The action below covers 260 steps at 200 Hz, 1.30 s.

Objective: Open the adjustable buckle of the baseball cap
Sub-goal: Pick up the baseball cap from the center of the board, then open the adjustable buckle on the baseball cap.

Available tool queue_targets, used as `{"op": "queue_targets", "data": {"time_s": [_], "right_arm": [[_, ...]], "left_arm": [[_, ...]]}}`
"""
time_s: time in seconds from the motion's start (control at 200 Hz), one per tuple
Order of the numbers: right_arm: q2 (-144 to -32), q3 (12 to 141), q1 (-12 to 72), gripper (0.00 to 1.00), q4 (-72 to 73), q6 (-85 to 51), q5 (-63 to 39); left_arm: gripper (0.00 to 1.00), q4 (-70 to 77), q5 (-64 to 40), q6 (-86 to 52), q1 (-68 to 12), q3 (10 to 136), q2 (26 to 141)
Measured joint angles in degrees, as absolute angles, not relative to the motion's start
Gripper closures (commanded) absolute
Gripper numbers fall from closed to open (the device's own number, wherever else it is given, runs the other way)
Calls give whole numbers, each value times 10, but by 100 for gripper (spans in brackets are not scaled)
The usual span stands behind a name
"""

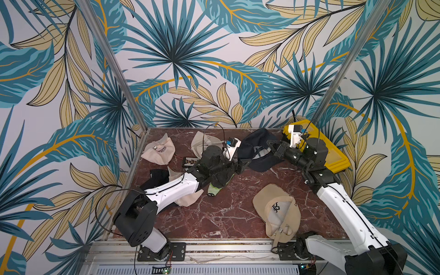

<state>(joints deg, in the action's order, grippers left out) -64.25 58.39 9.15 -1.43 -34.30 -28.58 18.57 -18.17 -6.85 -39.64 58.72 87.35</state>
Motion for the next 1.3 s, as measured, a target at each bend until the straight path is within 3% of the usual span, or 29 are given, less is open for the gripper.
{"op": "queue_targets", "data": {"time_s": [0.611, 0.971, 1.302], "right_arm": [[-731, 748, 91, 100, -324, -78, -422], [-747, 749, 92, 100, -395, 6, -467], [-763, 764, 125, 100, -425, 52, -485]], "left_arm": [[0, 190, -260, 240, -393, 540, 786], [8, 191, -255, 257, -393, 540, 778], [4, 191, -272, 263, -393, 546, 800]]}}
